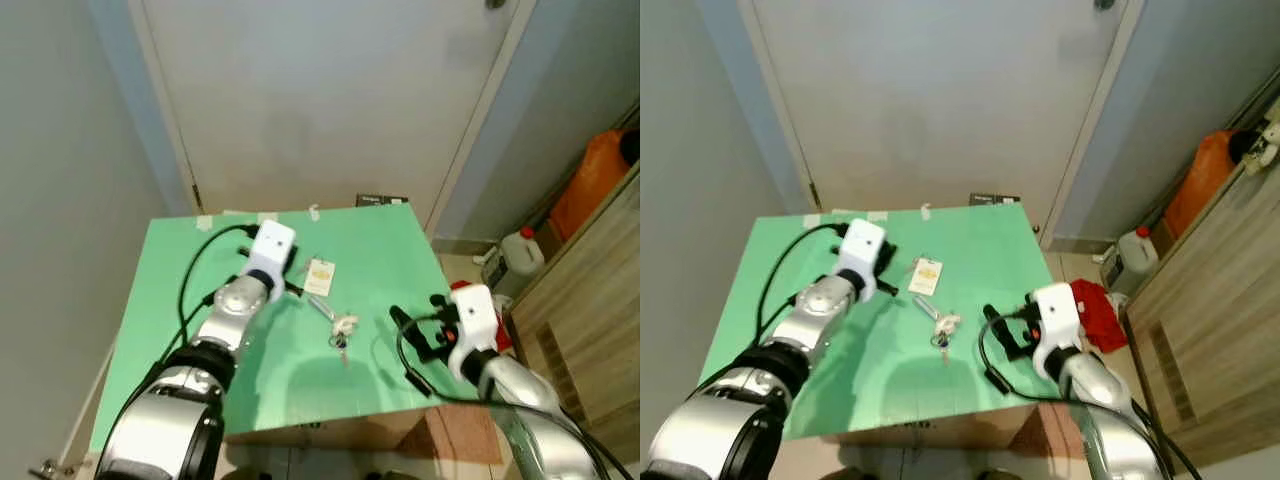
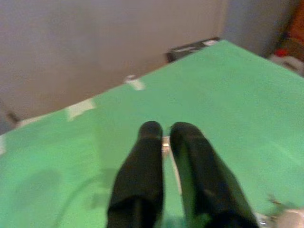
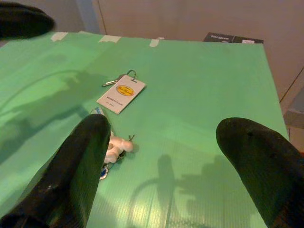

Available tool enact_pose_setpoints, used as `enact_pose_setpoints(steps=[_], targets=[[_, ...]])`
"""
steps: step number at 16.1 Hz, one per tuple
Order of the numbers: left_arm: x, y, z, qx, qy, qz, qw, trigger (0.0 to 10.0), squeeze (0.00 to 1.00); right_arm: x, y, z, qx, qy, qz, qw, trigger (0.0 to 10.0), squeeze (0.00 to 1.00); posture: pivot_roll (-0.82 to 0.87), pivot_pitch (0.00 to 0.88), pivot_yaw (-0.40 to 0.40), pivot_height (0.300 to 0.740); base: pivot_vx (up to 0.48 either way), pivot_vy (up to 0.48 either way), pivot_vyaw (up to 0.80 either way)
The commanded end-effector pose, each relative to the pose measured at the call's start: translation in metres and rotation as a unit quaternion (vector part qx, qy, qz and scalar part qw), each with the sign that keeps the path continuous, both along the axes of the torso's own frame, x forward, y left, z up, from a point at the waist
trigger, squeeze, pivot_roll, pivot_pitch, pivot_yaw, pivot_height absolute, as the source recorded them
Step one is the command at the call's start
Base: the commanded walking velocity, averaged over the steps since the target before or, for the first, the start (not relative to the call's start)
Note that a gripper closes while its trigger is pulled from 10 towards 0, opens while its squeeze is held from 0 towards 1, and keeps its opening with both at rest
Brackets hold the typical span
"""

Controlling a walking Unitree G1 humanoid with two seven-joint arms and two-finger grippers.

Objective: Hang keys on a hook

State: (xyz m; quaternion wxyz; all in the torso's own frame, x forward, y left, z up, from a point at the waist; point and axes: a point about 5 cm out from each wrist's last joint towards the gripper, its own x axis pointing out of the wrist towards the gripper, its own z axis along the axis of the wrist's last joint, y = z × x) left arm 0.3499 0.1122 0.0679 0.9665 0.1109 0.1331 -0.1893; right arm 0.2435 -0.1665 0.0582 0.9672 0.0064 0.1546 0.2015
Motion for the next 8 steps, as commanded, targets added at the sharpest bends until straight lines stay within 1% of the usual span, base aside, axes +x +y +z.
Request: enact_pose_setpoints(steps=[1,4,6,8], targets=[[0.002,-0.007,0.003,0.0,-0.002,-0.019,1.0,10.0,1.0,-0.001,-0.004,0.004,-0.001,-0.002,-0.007,1.0,10.0,0.0,-0.18,0.024,-0.006,0.74,0.0,0.0,0.0],[0.002,-0.015,0.002,-0.001,0.009,-0.041,0.999,10.0,1.0,-0.01,-0.004,0.007,0.001,0.003,-0.014,1.0,10.0,0.0,-0.21,0.038,0.013,0.74,0.0,0.0,0.0],[0.001,-0.015,0.0,-0.006,0.015,-0.042,0.999,10.0,1.0,-0.015,-0.006,0.008,0.0,0.006,-0.017,1.0,10.0,0.0,-0.22,0.051,0.014,0.74,0.0,0.0,0.0],[-0.003,-0.013,-0.006,-0.011,0.029,-0.036,0.999,10.0,1.0,-0.023,-0.009,0.008,-0.003,0.015,-0.021,1.0,10.0,0.0,-0.23,0.065,0.011,0.74,0.0,0.0,0.0]])
